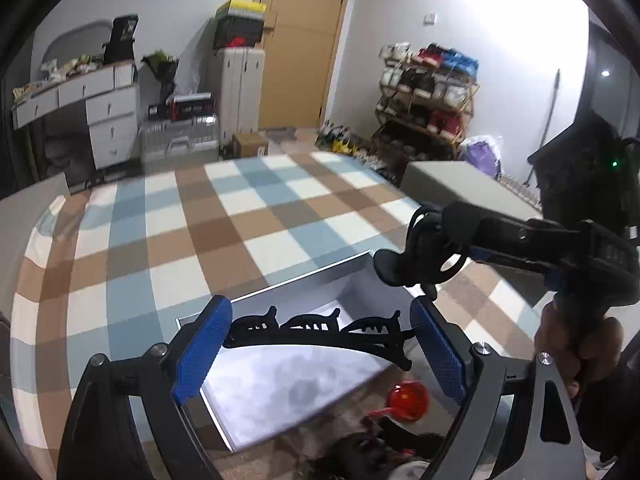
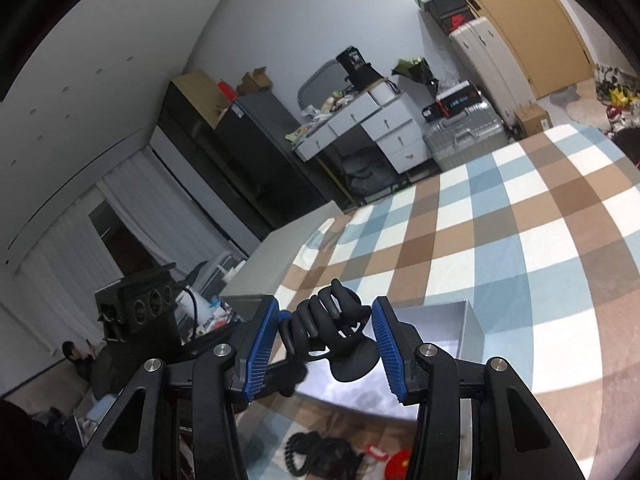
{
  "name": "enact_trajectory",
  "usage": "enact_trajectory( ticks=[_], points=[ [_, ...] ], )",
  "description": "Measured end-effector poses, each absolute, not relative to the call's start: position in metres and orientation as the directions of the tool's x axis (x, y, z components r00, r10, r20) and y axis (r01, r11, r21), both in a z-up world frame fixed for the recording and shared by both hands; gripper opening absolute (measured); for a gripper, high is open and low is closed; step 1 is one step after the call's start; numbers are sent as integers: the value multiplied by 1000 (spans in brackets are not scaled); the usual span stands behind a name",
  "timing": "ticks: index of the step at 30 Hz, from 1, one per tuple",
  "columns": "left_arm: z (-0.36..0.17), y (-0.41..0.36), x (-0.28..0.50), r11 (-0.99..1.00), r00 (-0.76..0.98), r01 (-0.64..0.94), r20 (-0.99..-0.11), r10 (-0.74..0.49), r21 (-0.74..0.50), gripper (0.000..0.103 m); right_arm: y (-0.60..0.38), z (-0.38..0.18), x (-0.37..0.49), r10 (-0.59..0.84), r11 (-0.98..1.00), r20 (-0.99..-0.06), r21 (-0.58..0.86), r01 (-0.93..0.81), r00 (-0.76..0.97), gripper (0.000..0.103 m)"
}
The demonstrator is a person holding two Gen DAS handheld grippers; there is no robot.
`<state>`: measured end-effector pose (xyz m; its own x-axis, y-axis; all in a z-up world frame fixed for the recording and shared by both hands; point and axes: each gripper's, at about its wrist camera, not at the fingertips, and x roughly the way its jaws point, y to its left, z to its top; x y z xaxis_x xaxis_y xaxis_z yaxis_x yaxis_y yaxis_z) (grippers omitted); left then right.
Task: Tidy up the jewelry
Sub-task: 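Carry both held clips up and over the open silver box, then open both grippers to drop the clips into the silver box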
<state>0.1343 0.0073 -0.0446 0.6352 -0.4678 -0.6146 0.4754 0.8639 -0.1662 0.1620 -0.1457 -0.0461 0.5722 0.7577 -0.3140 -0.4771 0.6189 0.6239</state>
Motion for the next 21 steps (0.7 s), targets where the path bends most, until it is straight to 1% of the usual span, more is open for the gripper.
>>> enact_trajectory(
  ticks=[4,10,17,21],
  points=[
    [-50,5,143,873,615,455,-648,-449,-174,88,-143,-56,176,751,633,-351,624,-459,559,47],
    [-51,-4,145,882,602,447,-679,-421,-151,88,-141,-69,187,739,650,-401,635,-416,542,47],
    [-53,-7,148,887,605,447,-690,-397,-119,88,-137,-79,195,723,670,-448,639,-377,526,47],
    [-51,-9,151,876,595,467,-690,-412,-121,88,-131,-80,198,710,688,-472,625,-370,523,48]
  ],
)
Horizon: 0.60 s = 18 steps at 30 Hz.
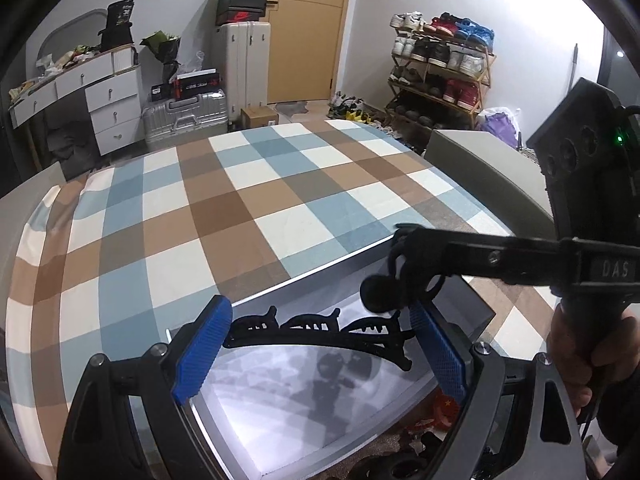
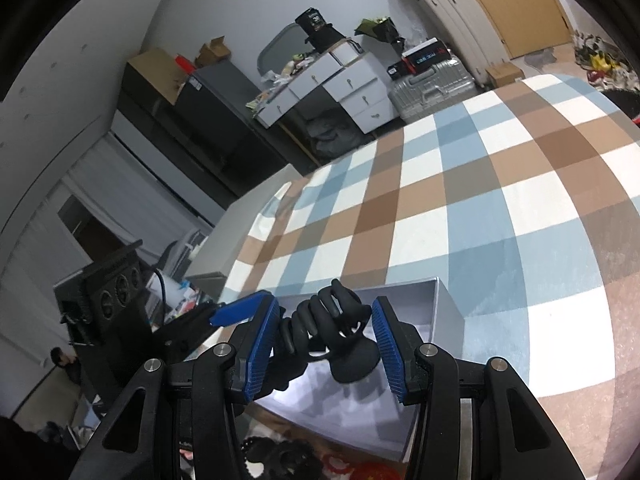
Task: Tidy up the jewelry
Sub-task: 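Open both grippers to drop the clips into the silver box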
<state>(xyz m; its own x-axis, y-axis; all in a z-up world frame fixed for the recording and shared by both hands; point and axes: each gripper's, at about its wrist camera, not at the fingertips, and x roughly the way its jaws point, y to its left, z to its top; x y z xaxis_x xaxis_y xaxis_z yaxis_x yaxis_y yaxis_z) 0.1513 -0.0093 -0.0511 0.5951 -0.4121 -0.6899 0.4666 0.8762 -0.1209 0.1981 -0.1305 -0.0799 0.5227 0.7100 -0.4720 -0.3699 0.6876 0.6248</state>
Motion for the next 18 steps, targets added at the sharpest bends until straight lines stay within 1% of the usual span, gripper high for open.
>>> enact_trajectory(
  ticks=[2,5,6,10,15,18],
  points=[
    [-52,-9,154,862,570,484,-694,-440,-149,88,-130,-77,198,705,691,-467,621,-370,533,49],
    [-54,-6,157,833,509,505,-701,-499,-226,88,-134,-73,195,691,702,-464,611,-365,554,63],
    [-52,-5,156,832,510,504,-697,-503,-231,88,-136,-72,194,688,704,-461,611,-362,560,64],
    [-43,1,145,850,559,488,-678,-477,-196,88,-146,-64,182,696,690,-433,623,-368,572,65],
    [-29,22,128,893,648,410,-630,-428,-185,89,-160,-47,155,672,707,-385,588,-392,633,84],
    [-24,36,117,913,689,345,-601,-405,-220,91,-166,-40,140,657,718,-366,569,-400,659,90]
  ],
)
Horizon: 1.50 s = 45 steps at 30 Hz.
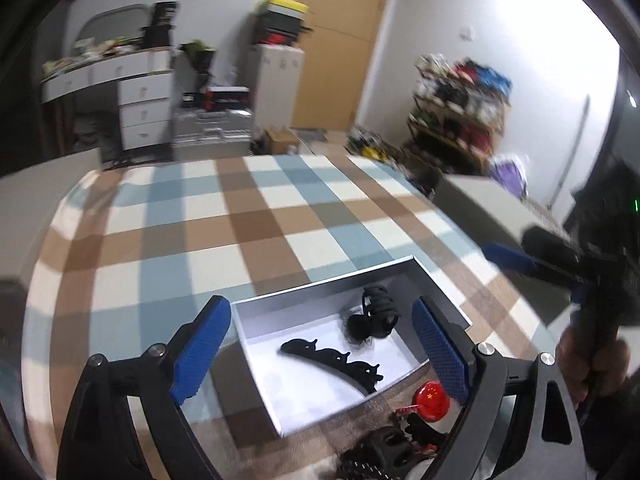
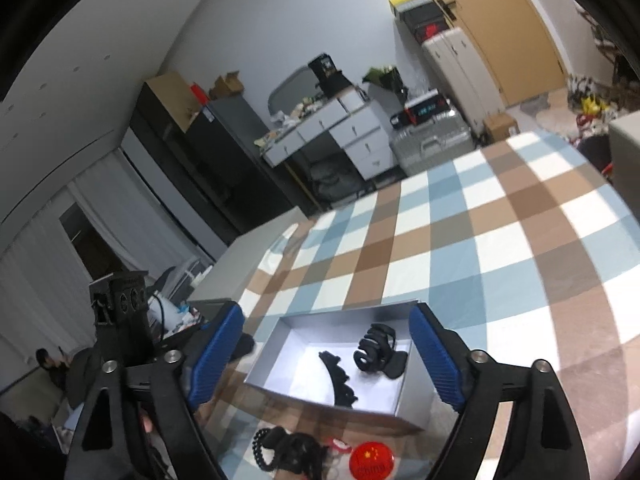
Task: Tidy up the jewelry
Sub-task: 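Open both grippers to drop the clips into the silver box, then withdraw both grippers from the box back toward the accessory pile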
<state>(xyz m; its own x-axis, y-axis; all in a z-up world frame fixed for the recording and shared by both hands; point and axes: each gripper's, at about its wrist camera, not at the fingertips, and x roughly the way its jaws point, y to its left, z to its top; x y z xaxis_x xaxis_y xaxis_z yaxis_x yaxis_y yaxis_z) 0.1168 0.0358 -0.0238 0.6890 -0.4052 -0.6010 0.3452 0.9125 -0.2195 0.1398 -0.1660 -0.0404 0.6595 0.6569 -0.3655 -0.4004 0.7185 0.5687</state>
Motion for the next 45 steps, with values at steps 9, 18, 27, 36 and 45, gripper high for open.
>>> enact_trajectory(
  ticks=[9,18,27,36,45],
  points=[
    [-7,45,72,974,858,170,-465,-220,-146,93,-161,-29,95,561,807,-349,431,-403,750,101],
    [-4,32,43,997,902,67,-426,-77,-39,102,-147,-24,50,490,863,-301,295,-409,818,103],
    [-14,30,23,997,874,72,-479,-82,-38,102,-142,-34,23,443,894,-335,238,-380,832,103],
    [-47,43,6,995,779,54,-619,-97,-89,101,-137,-67,11,398,917,-414,213,-338,819,103],
    [-71,37,5,983,711,115,-679,-180,-141,101,-129,-79,-5,369,929,-427,181,-321,826,103]
  ],
)
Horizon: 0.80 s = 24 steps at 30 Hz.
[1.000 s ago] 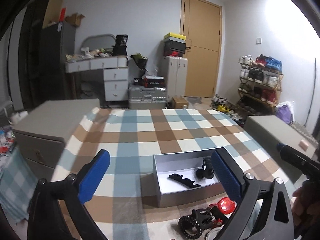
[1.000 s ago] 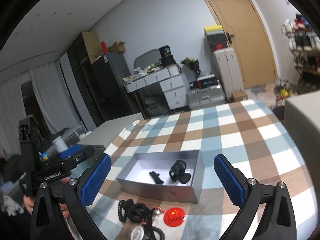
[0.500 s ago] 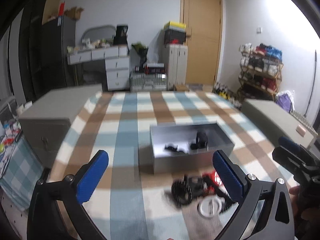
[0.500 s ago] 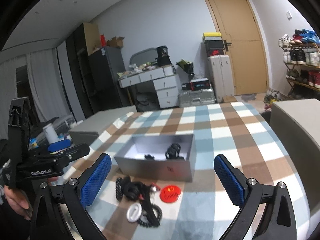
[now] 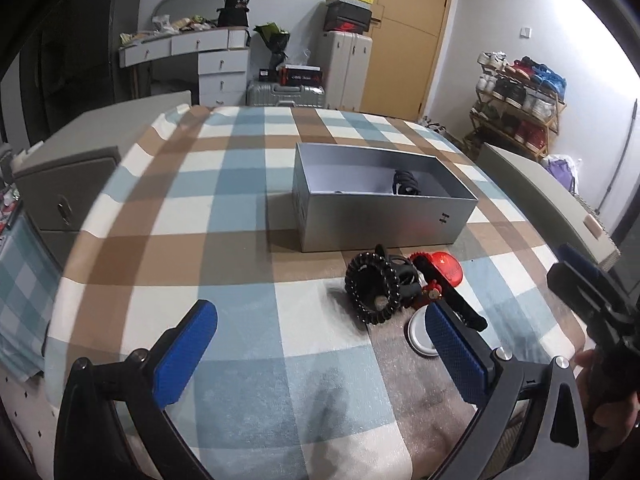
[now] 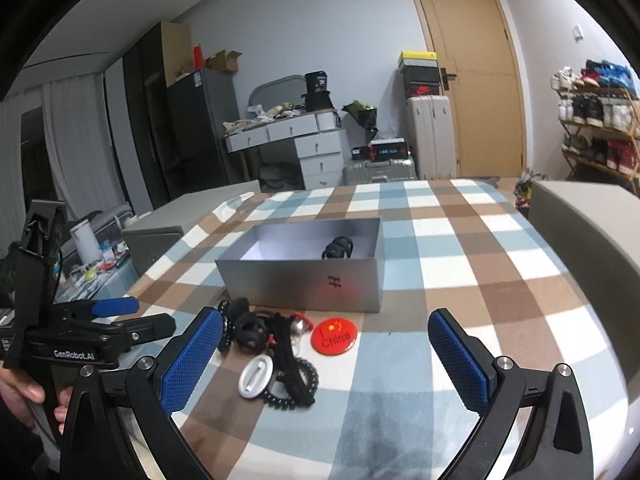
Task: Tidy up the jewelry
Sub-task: 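Withdraw both grippers from the box back toward the accessory pile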
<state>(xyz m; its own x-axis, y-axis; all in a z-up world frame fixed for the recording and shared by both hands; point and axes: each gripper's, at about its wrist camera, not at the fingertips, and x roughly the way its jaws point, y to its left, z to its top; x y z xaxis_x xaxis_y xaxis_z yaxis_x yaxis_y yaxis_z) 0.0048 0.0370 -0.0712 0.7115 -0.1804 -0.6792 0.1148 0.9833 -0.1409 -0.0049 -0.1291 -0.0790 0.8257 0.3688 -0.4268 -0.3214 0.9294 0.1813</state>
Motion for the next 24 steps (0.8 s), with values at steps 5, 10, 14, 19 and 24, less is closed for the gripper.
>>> enact_trajectory(
  ticks=[5,10,14,19,24],
  points=[
    [-75,35,12,974,695,157,-682,-227,-163,101,-125,-84,-9,358,934,-455,174,-312,816,103],
    [-82,30,25,954,674,228,-675,-299,-194,101,-122,-83,-10,343,939,-460,154,-307,819,103],
    [-87,27,37,926,642,301,-669,-374,-228,101,-120,-83,-8,346,938,-465,153,-311,815,103],
    [-90,25,51,917,616,333,-685,-389,-222,101,-119,-86,-5,348,937,-479,160,-309,806,103],
    [-90,23,54,878,572,415,-682,-456,-239,97,-118,-89,-1,344,938,-499,155,-309,795,103]
  ],
)
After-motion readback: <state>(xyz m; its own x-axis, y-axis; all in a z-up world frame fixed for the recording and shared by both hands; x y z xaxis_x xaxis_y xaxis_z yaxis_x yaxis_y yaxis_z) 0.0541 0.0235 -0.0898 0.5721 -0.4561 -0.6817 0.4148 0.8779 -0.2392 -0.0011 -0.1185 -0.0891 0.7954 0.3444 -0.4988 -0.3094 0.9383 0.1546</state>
